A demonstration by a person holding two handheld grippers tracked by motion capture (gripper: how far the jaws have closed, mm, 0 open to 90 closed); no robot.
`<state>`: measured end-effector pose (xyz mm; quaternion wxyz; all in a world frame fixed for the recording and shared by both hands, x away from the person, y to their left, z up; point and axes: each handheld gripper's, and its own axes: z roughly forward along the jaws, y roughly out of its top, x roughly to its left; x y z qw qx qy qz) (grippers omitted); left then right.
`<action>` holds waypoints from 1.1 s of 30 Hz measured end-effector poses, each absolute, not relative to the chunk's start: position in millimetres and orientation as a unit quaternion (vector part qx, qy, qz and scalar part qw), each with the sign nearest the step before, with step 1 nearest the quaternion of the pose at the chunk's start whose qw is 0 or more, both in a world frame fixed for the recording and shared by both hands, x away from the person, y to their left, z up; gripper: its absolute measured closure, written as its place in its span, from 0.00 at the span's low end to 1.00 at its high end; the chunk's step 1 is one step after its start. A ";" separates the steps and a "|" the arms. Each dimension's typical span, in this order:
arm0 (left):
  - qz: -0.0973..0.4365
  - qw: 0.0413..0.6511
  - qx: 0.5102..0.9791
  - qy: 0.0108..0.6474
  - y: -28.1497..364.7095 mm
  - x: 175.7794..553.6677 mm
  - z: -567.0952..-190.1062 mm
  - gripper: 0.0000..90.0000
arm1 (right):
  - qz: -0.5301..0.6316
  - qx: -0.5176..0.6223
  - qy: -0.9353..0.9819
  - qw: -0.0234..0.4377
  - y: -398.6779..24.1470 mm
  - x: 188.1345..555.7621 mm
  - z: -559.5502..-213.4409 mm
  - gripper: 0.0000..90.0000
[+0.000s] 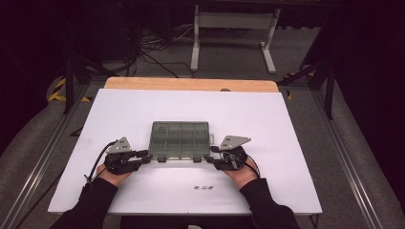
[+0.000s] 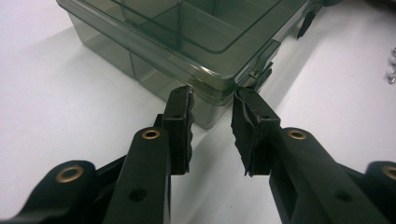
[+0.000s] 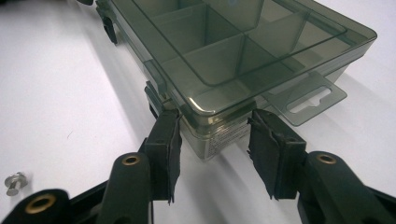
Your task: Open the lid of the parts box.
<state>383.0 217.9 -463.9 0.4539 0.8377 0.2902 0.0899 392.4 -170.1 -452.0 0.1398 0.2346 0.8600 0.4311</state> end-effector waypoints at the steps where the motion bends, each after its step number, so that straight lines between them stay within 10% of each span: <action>1: 0.089 0.453 0.838 0.291 218.0 382.9 -463.6 0.76 | 0.431 0.235 0.860 0.140 -170.1 392.4 -452.0 0.60; 33: 0.092 0.550 0.777 0.292 224.0 378.0 -449.1 0.95 | 0.488 0.248 0.824 0.143 -174.8 386.8 -431.3 0.91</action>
